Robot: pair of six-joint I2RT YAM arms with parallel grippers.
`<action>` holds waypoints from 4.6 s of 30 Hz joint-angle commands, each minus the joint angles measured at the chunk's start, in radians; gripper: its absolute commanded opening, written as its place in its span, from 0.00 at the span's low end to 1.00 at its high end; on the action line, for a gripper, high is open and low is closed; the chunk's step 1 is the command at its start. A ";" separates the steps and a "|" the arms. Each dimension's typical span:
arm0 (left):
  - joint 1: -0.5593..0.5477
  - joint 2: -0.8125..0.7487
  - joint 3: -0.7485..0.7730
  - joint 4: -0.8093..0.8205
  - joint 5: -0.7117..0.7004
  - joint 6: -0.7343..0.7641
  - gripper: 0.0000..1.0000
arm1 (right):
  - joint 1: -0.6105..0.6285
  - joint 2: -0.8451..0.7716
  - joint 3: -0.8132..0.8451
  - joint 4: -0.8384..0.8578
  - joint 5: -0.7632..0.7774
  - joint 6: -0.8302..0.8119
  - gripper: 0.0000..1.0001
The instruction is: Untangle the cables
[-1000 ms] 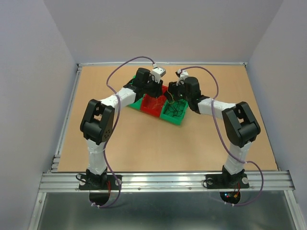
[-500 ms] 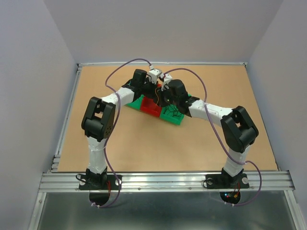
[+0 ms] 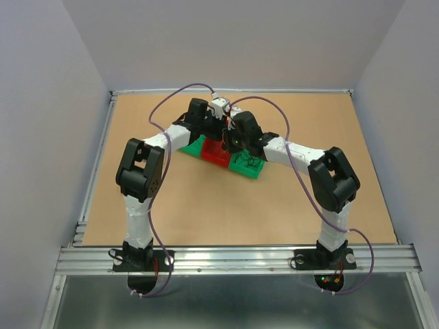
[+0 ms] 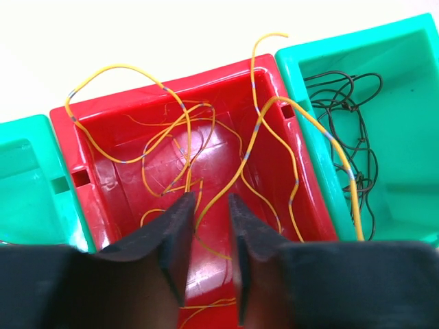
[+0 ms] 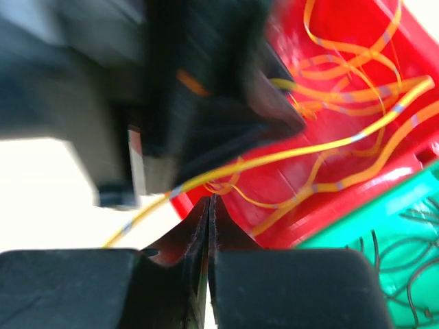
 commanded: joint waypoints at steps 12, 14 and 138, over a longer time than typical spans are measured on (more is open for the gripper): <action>0.086 -0.156 -0.065 0.026 0.121 -0.029 0.51 | 0.009 0.024 0.082 -0.078 0.149 0.033 0.00; 0.103 -0.182 -0.076 0.024 0.143 -0.029 0.52 | 0.009 0.044 0.105 -0.078 0.161 0.044 0.01; -0.314 0.037 -0.070 -0.037 -0.414 0.124 0.00 | -0.215 -0.587 -0.422 0.102 0.406 0.194 0.72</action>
